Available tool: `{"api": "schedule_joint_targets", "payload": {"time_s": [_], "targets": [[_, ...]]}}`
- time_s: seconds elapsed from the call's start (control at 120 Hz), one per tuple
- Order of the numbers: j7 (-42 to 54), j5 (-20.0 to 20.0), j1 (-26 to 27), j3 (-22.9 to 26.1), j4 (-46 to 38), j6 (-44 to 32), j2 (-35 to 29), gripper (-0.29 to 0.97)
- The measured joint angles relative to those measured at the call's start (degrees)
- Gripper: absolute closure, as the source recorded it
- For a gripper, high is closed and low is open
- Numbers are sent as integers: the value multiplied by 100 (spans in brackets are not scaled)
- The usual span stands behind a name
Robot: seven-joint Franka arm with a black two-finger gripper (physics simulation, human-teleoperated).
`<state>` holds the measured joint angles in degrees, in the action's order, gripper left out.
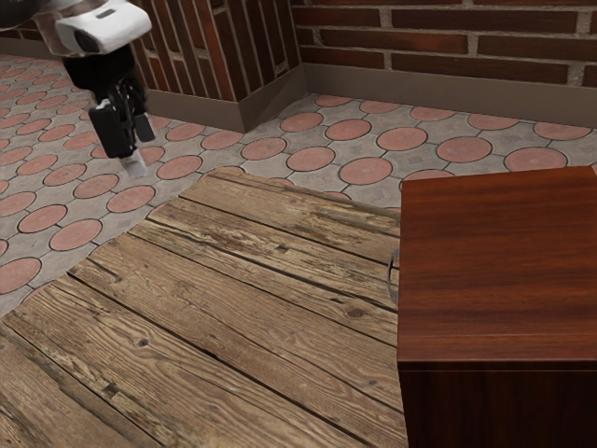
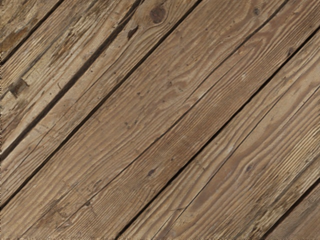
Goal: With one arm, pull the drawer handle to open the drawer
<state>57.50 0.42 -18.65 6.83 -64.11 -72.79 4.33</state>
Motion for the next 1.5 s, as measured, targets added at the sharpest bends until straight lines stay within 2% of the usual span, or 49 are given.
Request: {"api": "schedule_joint_targets", "payload": {"time_s": [0.283,0.425,0.65,0.717,0.783,0.858,0.925,1.025,1.208,1.333,1.5], "targets": [[-77,-13,-166,-3,-39,-11,29,0],[-105,-60,-17,48,-136,-2,0,0],[-199,-75,320,17,-1707,11,-1438,0],[-140,-107,696,-175,-2204,7,-1882,0],[-15,-151,1390,-707,-2562,0,-2164,0],[215,-186,2096,-1288,-2658,-9,-2173,0],[514,-267,2297,-1457,-2685,-39,-2141,0],[1176,-411,2378,-1376,-2743,-192,-2090,0],[2723,-1176,2683,-1343,-3743,-1292,-2296,0],[3895,-1892,2664,-1400,-3933,-2010,-2210,3],[5331,-2286,2670,-1397,-3953,-2624,-1911,10]]}}
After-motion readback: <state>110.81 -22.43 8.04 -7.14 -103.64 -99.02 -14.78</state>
